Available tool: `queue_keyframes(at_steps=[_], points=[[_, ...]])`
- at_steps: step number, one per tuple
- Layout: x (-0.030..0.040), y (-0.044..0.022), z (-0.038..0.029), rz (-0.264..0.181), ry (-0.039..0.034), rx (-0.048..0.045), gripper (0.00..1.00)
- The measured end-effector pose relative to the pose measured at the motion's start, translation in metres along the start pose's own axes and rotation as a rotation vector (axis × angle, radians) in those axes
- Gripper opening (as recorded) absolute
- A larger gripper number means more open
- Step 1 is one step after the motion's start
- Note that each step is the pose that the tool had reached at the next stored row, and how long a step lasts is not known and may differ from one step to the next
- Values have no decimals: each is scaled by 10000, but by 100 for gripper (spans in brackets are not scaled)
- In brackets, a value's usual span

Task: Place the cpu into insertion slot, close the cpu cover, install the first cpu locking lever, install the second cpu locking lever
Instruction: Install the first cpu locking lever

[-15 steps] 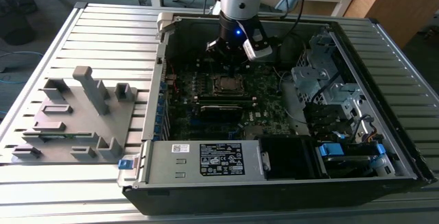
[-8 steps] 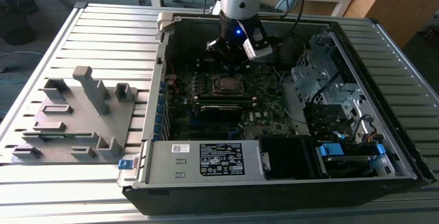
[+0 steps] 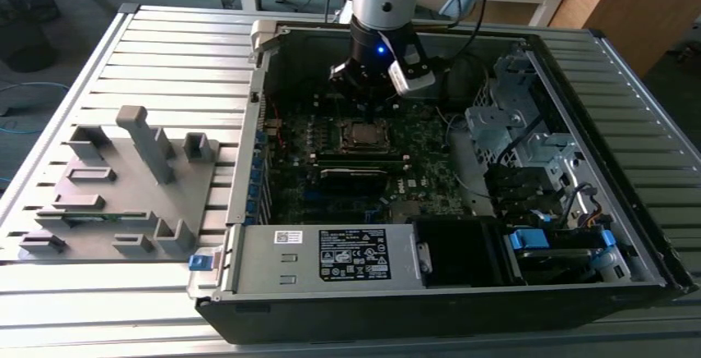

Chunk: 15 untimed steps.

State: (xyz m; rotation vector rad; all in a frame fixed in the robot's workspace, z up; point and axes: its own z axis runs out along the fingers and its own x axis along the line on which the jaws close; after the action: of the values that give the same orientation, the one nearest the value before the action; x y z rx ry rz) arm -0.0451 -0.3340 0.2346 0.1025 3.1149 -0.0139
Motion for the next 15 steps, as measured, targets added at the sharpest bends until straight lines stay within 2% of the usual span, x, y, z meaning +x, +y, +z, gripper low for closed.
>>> queue_keyframes(at_steps=[15], points=[[-1,-1,-30,-1,0,41,10]])
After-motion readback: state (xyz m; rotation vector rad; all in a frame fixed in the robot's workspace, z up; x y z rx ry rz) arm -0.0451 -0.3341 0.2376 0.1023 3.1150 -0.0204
